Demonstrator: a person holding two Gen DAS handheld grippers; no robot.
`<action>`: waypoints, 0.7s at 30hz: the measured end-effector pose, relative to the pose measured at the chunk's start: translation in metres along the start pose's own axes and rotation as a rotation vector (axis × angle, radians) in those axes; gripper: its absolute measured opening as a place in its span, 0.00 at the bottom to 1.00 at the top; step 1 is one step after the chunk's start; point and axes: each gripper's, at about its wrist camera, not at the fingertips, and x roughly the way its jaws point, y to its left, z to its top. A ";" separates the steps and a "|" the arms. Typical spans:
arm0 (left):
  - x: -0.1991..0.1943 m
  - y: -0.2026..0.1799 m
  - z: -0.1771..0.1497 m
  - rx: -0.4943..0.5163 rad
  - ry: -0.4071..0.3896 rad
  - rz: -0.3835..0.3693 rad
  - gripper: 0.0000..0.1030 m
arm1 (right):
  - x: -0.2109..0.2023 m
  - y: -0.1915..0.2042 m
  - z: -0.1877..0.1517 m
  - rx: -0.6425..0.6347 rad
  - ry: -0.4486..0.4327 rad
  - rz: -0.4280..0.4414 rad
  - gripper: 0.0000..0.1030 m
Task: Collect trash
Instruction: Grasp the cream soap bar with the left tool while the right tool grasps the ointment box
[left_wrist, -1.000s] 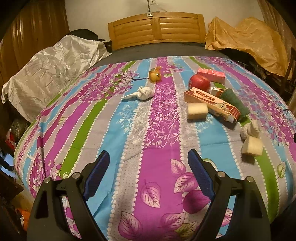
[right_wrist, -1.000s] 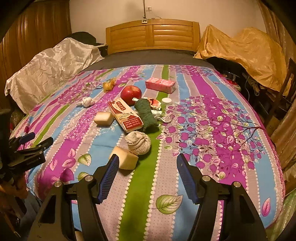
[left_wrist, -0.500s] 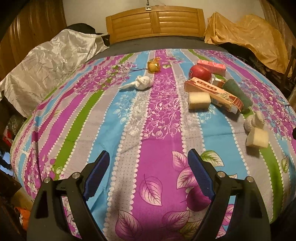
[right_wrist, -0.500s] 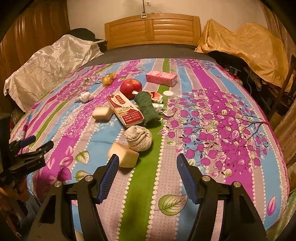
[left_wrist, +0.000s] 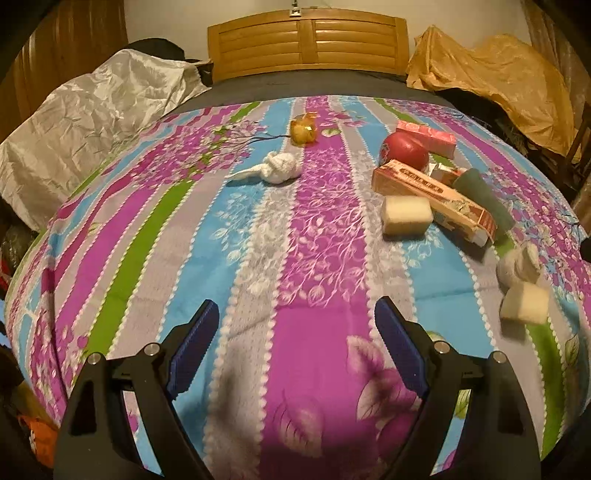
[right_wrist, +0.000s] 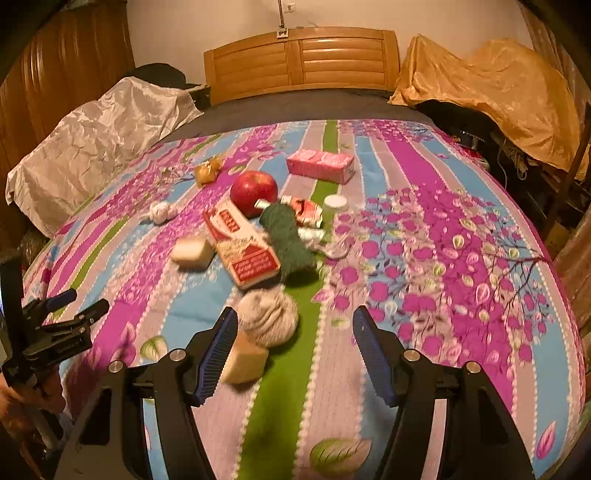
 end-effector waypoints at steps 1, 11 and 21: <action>0.002 -0.001 0.003 0.007 -0.003 -0.010 0.80 | 0.003 -0.004 0.004 0.011 0.006 0.006 0.64; 0.037 -0.036 0.050 0.180 -0.040 -0.228 0.80 | 0.033 -0.011 0.035 0.019 0.041 0.063 0.67; 0.100 -0.084 0.080 0.401 -0.043 -0.372 0.76 | 0.052 -0.012 0.034 0.053 0.095 0.080 0.67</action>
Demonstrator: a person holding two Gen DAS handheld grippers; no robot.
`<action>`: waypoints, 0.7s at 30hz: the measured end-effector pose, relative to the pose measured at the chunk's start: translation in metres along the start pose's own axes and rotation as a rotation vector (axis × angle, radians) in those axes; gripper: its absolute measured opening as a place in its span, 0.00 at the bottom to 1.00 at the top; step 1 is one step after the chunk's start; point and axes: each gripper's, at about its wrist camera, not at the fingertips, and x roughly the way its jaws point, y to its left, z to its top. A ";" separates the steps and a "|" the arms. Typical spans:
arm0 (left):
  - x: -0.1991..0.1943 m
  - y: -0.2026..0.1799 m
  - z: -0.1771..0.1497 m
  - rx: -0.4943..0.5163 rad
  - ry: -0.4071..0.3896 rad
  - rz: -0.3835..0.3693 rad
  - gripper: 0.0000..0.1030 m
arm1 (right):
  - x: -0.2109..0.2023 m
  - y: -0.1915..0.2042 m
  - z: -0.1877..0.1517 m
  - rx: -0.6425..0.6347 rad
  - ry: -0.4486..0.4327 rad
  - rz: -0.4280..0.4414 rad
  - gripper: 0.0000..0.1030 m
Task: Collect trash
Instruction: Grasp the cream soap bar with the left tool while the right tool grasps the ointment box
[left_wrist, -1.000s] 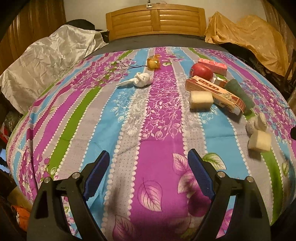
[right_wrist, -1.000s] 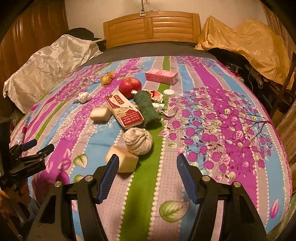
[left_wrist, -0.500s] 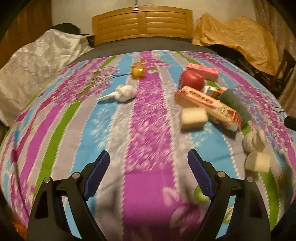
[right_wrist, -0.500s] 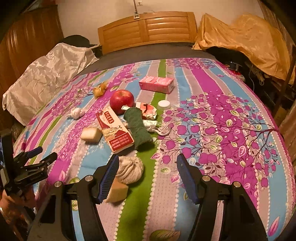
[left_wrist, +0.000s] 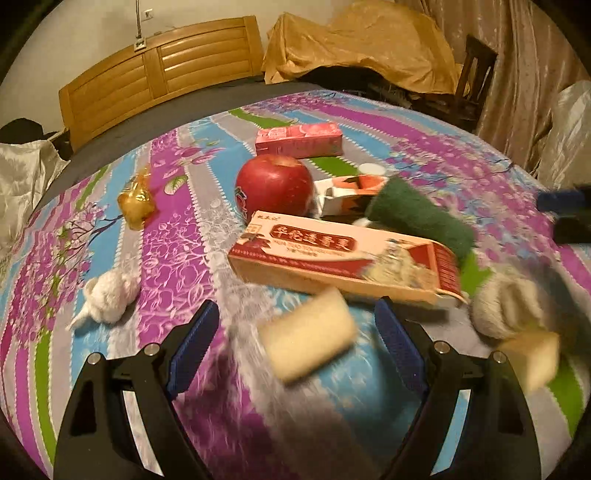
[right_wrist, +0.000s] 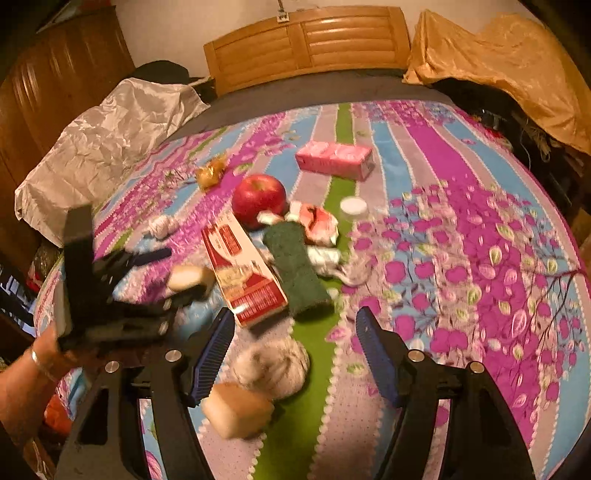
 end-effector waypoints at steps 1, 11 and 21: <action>0.003 0.001 0.000 -0.007 0.005 -0.016 0.50 | 0.002 -0.003 -0.005 0.012 0.013 0.000 0.67; -0.068 0.006 -0.056 -0.214 -0.034 -0.033 0.37 | 0.014 0.045 0.011 -0.190 -0.005 0.113 0.67; -0.122 0.020 -0.092 -0.394 -0.068 0.010 0.37 | 0.142 0.114 0.054 -0.609 0.175 -0.036 0.67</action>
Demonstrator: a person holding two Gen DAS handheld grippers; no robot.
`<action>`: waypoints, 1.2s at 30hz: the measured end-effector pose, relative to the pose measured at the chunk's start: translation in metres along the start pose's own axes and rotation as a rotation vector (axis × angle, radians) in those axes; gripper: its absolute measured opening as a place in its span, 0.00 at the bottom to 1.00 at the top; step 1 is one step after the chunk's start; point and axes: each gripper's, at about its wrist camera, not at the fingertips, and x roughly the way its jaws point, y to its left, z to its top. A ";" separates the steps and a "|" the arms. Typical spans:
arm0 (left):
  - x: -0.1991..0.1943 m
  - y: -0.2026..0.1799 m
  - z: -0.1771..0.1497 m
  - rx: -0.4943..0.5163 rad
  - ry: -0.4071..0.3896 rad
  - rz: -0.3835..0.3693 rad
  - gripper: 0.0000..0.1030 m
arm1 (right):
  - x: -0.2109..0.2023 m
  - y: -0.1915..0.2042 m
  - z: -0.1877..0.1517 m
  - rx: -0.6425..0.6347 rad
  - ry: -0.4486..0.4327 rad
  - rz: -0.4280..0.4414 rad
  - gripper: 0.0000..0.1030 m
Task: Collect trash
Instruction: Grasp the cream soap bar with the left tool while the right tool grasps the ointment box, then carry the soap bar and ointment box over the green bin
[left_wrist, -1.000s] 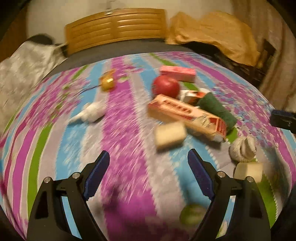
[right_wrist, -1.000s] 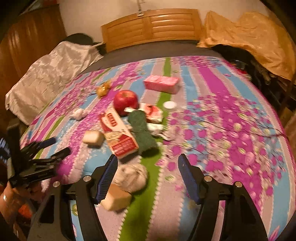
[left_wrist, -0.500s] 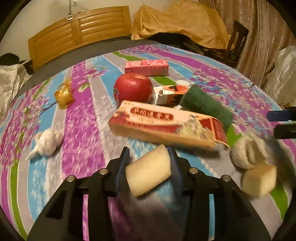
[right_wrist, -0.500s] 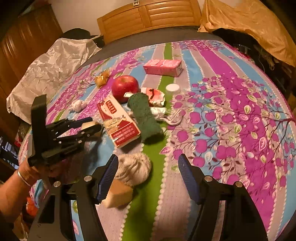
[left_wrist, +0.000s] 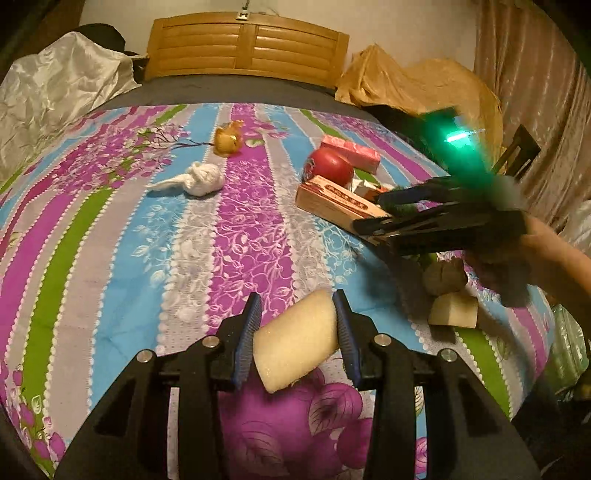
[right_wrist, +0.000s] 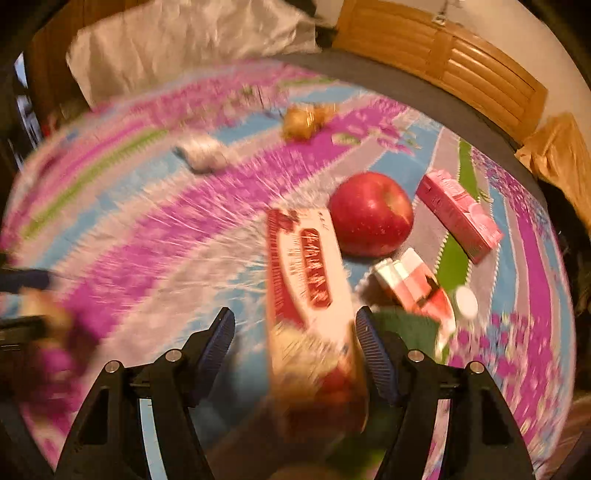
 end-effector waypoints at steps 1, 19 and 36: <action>0.000 0.001 0.000 0.003 -0.003 0.005 0.37 | 0.013 0.000 0.002 -0.020 0.030 -0.024 0.65; -0.025 -0.039 0.032 0.058 -0.078 0.060 0.37 | -0.223 -0.008 -0.036 0.208 -0.461 0.120 0.55; -0.052 -0.246 0.072 0.338 -0.156 -0.193 0.37 | -0.441 -0.056 -0.258 0.530 -0.620 -0.257 0.56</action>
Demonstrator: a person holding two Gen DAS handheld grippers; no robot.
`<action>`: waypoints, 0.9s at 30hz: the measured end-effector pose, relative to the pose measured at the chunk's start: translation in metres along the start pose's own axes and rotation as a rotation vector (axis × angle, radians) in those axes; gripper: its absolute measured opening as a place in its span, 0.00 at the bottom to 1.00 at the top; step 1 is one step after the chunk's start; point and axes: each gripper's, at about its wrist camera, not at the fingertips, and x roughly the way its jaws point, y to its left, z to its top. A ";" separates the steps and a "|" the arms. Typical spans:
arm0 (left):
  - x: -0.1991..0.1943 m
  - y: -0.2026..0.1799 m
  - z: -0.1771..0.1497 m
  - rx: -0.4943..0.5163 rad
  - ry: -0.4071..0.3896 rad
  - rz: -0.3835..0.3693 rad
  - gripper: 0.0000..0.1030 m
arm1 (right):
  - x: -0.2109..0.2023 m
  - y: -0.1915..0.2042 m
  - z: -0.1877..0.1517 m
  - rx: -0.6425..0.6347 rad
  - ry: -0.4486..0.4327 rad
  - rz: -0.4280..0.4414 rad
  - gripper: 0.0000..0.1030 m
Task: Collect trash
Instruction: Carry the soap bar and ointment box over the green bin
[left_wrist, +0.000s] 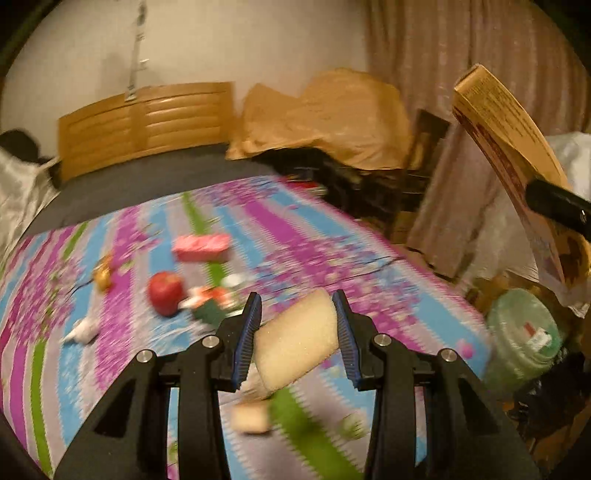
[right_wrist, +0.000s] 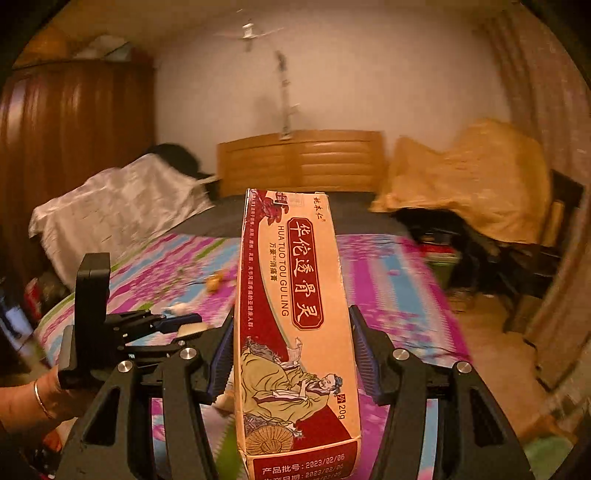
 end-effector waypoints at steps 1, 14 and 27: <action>0.002 -0.011 0.004 0.012 -0.003 -0.016 0.37 | -0.017 -0.014 -0.003 0.020 -0.014 -0.041 0.56; 0.048 -0.223 0.054 0.267 -0.048 -0.350 0.37 | -0.225 -0.190 -0.089 0.318 -0.072 -0.602 0.56; 0.105 -0.416 0.038 0.498 0.096 -0.604 0.37 | -0.297 -0.288 -0.186 0.526 0.091 -0.947 0.56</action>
